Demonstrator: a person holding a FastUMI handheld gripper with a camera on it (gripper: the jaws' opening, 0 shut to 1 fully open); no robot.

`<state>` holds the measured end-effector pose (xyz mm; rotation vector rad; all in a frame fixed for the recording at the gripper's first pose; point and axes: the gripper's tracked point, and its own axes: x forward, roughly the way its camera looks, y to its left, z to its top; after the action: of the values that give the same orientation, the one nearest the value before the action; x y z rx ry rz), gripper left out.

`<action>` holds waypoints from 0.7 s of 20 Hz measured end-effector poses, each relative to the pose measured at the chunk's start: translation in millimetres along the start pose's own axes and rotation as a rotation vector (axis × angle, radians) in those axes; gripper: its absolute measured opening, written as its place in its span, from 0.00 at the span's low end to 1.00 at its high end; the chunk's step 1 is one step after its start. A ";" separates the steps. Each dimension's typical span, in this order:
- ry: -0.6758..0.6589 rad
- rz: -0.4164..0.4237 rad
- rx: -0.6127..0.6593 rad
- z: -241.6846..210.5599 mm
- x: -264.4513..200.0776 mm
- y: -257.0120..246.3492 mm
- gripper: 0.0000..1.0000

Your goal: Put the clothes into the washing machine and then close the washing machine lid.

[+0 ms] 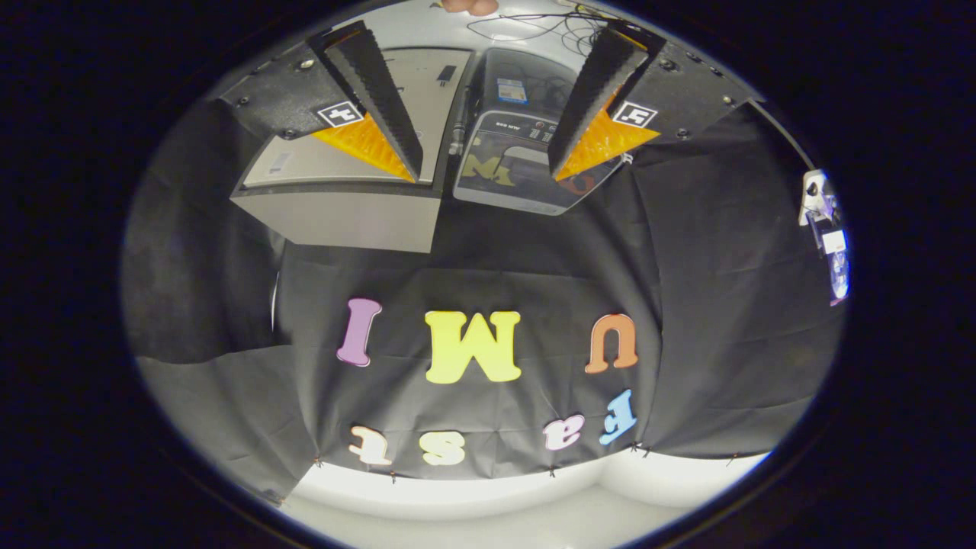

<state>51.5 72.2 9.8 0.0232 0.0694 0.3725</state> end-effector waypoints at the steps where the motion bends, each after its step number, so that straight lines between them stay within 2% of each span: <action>1: 0.000 0.002 0.000 0.3 0.1 -0.2 1.00; 14: -0.001 0.009 0.014 -3.2 -3.9 -2.1 1.00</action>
<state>48.4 68.8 6.7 0.0378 0.0714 0.3809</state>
